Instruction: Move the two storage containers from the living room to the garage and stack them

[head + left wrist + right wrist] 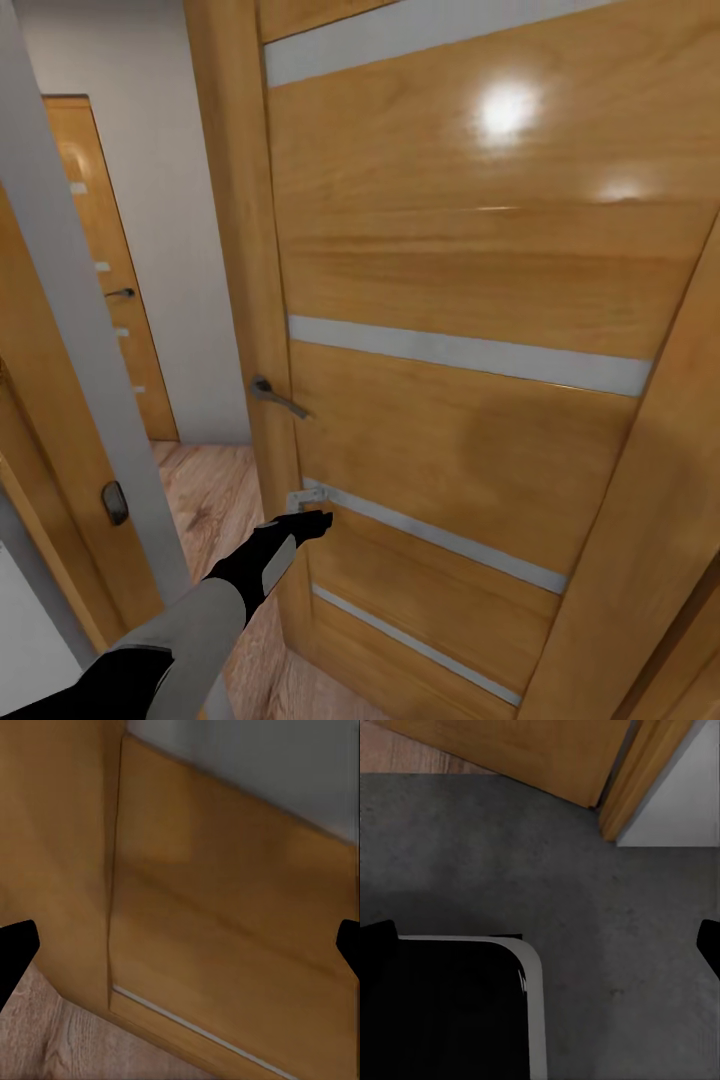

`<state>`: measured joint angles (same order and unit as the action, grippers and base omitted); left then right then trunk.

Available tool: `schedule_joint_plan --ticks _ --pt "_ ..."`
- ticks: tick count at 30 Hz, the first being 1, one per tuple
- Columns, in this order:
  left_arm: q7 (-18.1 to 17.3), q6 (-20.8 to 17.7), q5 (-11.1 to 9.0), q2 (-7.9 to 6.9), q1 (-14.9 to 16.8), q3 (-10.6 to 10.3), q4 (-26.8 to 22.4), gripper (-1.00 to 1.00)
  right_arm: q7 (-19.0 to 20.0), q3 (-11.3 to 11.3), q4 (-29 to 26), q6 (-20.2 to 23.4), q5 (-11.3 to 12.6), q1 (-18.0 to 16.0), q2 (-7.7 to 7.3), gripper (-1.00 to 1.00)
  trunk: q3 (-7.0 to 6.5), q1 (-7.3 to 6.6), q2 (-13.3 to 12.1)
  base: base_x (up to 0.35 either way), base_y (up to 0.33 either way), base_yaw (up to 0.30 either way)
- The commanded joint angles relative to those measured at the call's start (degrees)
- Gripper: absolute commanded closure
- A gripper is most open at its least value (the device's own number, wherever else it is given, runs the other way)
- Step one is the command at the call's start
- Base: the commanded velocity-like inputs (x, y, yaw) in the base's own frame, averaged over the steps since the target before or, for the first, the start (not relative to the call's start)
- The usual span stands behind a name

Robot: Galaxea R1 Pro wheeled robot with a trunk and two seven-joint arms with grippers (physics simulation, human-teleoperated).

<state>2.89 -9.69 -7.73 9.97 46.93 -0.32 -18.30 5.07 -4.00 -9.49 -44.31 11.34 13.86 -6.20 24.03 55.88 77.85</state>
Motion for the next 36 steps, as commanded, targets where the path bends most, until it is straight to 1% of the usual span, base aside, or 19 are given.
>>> schedule_joint_plan --ticks 1,36 --pt "0.2 -0.3 -0.6 0.03 0.0 0.1 -0.2 -1.0 0.3 -0.4 -0.1 -0.1 0.6 0.0 -0.04 -1.0 -0.15 -0.23 -0.4 0.0 0.0 0.0" --pt "0.3 -0.4 -0.8 0.03 0.0 0.1 -0.2 -1.0 0.5 -0.4 -0.3 -0.1 0.6 0.0 -0.04 -1.0 -6.43 -7.91 -14.4 0.0 0.0 0.0"
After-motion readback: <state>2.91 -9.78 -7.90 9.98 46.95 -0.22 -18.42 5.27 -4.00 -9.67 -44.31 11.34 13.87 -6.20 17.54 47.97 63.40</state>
